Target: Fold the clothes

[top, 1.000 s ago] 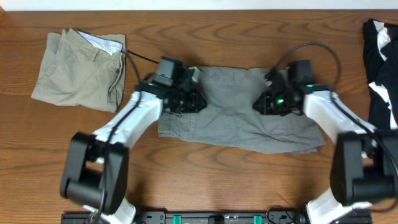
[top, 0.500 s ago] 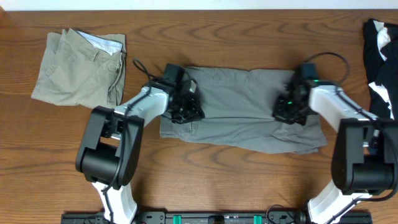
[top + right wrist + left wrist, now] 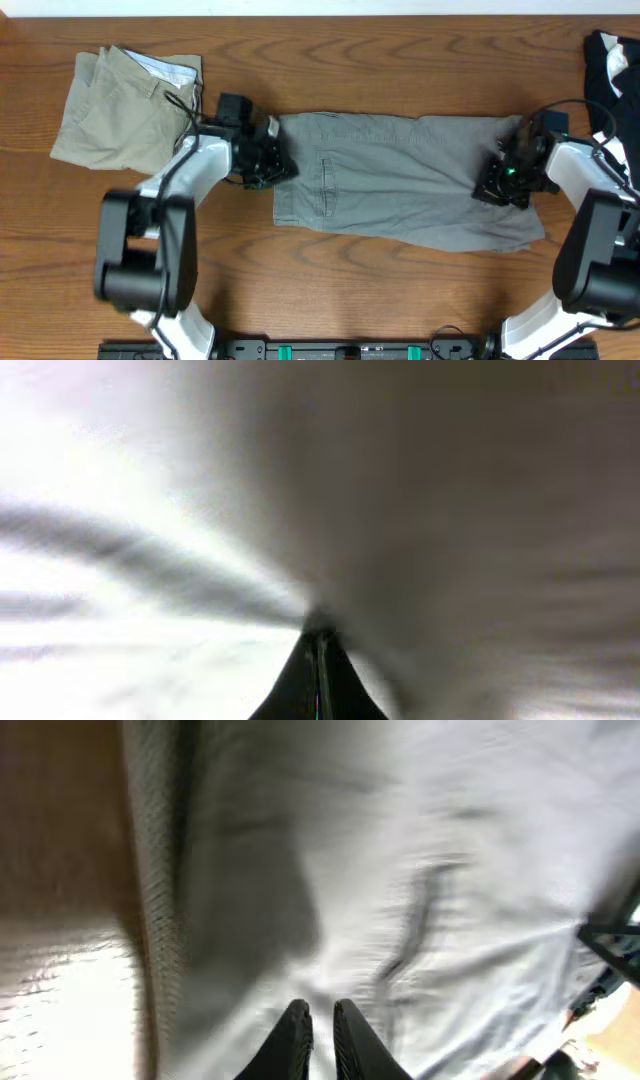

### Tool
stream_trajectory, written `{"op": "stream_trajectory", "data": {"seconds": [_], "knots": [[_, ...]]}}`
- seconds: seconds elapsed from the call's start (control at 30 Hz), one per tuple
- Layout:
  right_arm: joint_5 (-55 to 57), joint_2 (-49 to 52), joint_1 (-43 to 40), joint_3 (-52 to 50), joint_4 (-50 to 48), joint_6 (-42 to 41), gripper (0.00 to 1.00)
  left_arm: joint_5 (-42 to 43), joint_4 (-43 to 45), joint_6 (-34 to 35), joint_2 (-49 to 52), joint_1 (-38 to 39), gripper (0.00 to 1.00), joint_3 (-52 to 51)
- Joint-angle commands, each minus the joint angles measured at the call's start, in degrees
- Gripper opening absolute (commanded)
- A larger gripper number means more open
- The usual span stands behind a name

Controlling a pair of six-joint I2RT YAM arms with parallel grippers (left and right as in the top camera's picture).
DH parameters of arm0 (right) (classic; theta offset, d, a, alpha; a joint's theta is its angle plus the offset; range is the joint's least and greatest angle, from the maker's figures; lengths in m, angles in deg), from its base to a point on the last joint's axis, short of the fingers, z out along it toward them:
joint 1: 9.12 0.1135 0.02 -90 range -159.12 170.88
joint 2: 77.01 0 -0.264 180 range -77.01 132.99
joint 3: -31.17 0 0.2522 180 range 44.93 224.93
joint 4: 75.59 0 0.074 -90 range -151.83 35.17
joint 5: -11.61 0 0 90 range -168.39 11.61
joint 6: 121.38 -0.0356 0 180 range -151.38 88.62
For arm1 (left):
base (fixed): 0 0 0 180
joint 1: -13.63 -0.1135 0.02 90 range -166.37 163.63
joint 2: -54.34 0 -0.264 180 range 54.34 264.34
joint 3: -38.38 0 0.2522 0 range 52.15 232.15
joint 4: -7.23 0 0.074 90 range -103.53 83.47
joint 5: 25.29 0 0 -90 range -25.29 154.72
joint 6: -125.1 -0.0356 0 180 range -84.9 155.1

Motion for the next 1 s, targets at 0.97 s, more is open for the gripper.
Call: {"op": "stream_trajectory", "data": {"seconds": [0.97], "knots": [[25.9,1.7,10.6,0.0,-22.9,-10.4,0.01,-16.3,21.1,-0.9,6.6,9.1,0.07,0.0]]}}
